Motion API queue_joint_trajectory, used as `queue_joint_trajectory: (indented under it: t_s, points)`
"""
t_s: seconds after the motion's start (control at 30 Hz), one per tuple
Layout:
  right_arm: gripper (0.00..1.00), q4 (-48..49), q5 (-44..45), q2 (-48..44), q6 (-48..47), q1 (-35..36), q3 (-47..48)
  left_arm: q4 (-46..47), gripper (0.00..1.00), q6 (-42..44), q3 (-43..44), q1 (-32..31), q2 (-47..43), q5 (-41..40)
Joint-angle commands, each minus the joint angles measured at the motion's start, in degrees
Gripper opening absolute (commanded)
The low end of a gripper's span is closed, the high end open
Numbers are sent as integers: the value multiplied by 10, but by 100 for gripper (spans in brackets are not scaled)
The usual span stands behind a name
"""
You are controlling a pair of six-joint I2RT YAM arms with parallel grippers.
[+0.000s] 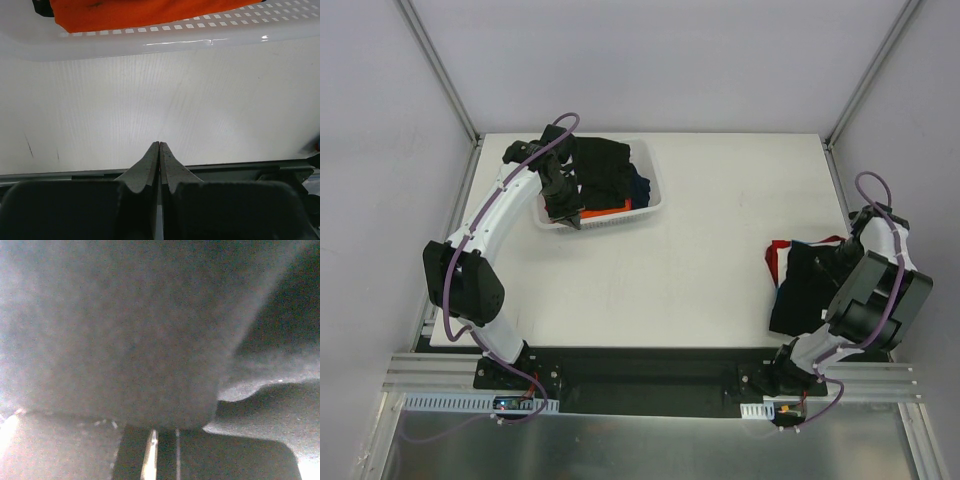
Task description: Fold and stack the t-shirts
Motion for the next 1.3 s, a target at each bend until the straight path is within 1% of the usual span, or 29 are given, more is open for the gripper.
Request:
queue_joint_trajectory:
  t_s: [0.0, 0.37, 0.63, 0.83, 0.9, 0.93, 0.97, 1.07, 1.1, 1.13, 1.2, 1.23, 1.27]
  points:
    - [1, 33, 59, 21, -19, -26, 20, -20, 0, -3, 25, 5, -3, -11]
    - [1, 28, 60, 29, -26, -47, 34, -21, 0, -1, 40, 5, 14, -7]
    - [1, 32, 51, 31, -37, -48, 30, -21, 0, -4, 39, 5, 18, -1]
    - [1, 42, 38, -17, -32, -48, 16, -21, 0, -7, 35, 5, 16, 6]
    - [1, 34, 19, -38, -29, -47, 21, -21, 0, -9, 31, 5, 17, 9]
    - [8, 24, 18, -47, -24, -47, 22, -21, 0, -9, 30, 5, 18, 11]
    - [11, 21, 16, -56, -21, -47, 23, -19, 0, -10, 28, 5, 19, 13]
    - [13, 1, 8, -103, -7, -46, 24, -18, 0, -8, 29, 4, 20, 13]
    - [15, -2, 6, -134, -4, -46, 24, -17, 0, -5, 33, 4, 20, 12]
    - [20, -8, 2, -147, 2, -46, 23, -18, 0, -3, 36, 4, 21, 4]
    - [20, -15, -7, -175, 7, -44, 26, -18, 0, 2, 48, 4, 22, -1]
    - [15, -20, -13, -198, 8, -44, 27, -18, 0, 3, 52, 4, 23, -5]
    - [14, -20, -21, -208, 9, -42, 28, -18, 0, 6, 56, 4, 25, -6]
